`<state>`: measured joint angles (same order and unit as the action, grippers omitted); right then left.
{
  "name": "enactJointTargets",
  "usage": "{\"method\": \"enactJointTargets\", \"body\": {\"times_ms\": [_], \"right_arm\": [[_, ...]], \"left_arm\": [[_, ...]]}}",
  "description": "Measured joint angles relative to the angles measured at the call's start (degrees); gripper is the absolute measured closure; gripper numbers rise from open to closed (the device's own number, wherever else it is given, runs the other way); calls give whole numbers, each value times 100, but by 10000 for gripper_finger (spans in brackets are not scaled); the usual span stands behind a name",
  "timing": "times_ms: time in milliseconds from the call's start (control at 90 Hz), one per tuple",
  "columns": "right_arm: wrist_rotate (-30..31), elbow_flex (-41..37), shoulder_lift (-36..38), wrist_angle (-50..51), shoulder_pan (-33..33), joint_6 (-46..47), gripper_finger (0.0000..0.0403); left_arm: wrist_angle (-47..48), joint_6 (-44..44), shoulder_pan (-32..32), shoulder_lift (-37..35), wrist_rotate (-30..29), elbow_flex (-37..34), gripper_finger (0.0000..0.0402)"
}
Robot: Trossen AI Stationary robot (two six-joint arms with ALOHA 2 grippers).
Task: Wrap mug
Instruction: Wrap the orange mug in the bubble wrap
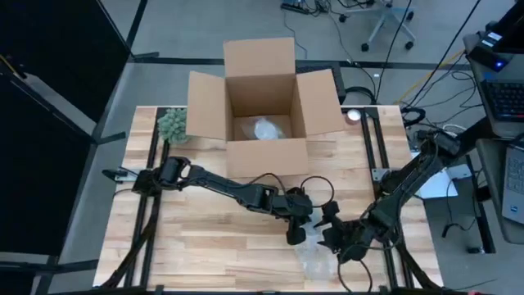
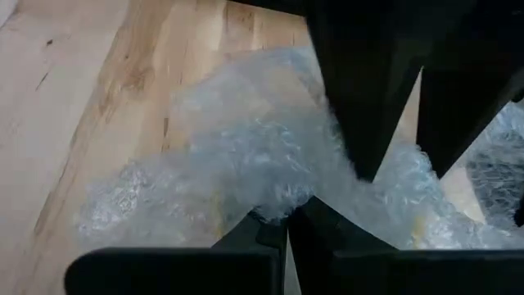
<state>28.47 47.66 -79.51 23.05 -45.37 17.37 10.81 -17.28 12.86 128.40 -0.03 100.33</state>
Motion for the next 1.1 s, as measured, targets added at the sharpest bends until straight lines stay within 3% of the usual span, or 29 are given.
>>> {"method": "enactJointTargets", "body": {"times_ms": [267, 644, 1100], "right_arm": [[13, 656, 24, 1104, 5, -2, 172], [-70, 652, -58, 1133, 100, -6, 172], [-796, 689, -1455, 668, 492, -35, 172]], "left_arm": [[-2, 0, 2, 0, 2, 2, 402], [-2, -17, 2, 0, 7, 2, 402], [-9, -13, 2, -9, 24, 0, 402]]}}
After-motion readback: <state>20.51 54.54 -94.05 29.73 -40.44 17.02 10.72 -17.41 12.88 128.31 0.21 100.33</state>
